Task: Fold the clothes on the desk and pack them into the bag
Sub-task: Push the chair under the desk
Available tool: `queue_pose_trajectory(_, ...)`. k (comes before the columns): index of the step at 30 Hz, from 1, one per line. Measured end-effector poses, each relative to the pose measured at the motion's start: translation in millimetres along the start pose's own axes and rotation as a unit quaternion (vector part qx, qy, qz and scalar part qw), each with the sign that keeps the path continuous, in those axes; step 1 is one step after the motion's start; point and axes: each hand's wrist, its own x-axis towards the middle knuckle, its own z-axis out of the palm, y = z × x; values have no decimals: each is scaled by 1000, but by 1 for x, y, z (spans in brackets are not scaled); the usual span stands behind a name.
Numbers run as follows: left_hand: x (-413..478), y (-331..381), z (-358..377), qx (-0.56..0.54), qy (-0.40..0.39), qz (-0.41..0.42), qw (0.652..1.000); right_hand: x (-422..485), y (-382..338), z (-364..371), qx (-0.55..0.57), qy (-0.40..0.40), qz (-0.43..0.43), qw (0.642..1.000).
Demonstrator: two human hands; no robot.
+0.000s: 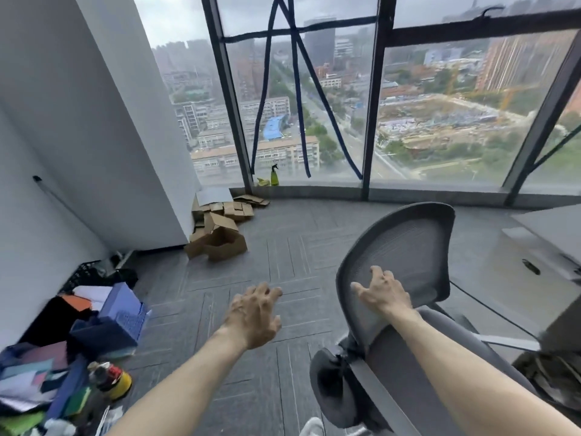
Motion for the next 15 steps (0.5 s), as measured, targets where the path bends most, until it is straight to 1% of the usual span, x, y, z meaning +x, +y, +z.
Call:
queue_pose_trajectory(4,87,-31,-9,26,-14,60,998,92,-26,-4,65,51,60,995)
queue_pose_trajectory(8,186,-61,-38,46,-25,118,992,179,-45,-17,125,103,146,976)
queue_pose_trajectory(12,282,-74,-64,48,-12,173,984,213,-43,-24,123,126,225,958)
queue_pose_trajectory(15,341,-59,-64,46,-16,218,975,218,-41,-23,125,126,251,952)
